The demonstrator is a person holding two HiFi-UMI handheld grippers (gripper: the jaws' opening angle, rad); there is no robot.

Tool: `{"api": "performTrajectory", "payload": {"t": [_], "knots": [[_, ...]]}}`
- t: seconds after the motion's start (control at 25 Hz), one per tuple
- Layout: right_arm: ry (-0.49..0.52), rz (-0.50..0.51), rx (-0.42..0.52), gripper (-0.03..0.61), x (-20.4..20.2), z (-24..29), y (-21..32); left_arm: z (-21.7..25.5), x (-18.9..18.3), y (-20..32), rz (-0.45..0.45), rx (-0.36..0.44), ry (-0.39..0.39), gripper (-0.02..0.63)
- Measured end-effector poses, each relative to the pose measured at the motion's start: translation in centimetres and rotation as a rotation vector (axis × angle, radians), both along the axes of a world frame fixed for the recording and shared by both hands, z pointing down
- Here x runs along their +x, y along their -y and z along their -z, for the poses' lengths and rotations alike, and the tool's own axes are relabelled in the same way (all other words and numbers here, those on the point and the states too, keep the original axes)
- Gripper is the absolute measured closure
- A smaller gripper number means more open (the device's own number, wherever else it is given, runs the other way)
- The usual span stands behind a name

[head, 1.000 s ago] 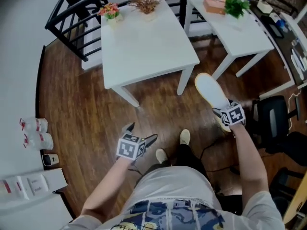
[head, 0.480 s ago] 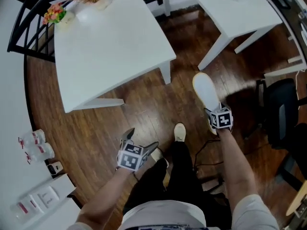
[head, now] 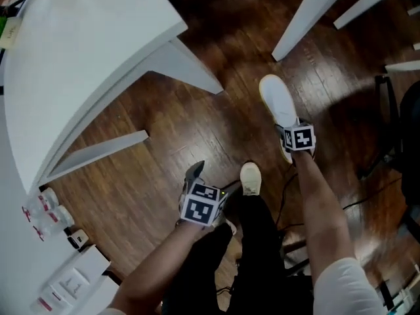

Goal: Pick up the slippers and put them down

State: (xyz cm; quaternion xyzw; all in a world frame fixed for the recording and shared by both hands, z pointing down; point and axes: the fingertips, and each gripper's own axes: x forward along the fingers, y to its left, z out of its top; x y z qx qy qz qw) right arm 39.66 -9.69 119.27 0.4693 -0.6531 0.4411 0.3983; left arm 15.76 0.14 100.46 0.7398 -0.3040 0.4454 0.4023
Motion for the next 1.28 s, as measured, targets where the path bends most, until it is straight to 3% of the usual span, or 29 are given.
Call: {"api": "performTrajectory", "payload": {"t": [0.16,0.32,0.48,0.52,0.6,0.72,0.92,1.28], "knots": [[0.001,-0.03,-0.013,0.165,-0.9,-11.2,0.5,-9.6,1.1,-0.6,-0.02,-0.028,-0.01,0.1],[0.019,-0.092,0.004,0.16,-2.1,-18.8,2.0,-16.7,0.3,-0.9,-0.032,-0.026,-0.011,0.1],[-0.003,-0.084,0.007,0.125,-2.2,-22.9,1.8,-20.5,-0.4,-1.4,-0.02,-0.029,-0.012,0.1],[-0.013,-0.074,0.004,0.081,-2.0,-23.1,1.8,-20.9,-0.5,-1.3,-0.015,-0.029,-0.012,0.1],[-0.023,-0.058,-0.008,0.081,-1.9,-22.6,1.1,-20.7,-0.7,-1.2,-0.006,-0.027,-0.009,0.1],[-0.019,-0.069,-0.025,0.081,-1.8,-19.3,-1.5,-17.5,-0.9,-1.8,-0.004,-0.025,-0.005,0.1],[0.015,-0.07,-0.035,0.081,-2.3,-8.6,-5.4,-8.0,-1.8,-1.9,0.007,0.002,0.019,0.1],[0.078,0.022,-0.017,0.084,-4.6,18.4,-12.1,14.4,-3.6,-6.3,-0.024,0.021,0.004,0.1]]}}
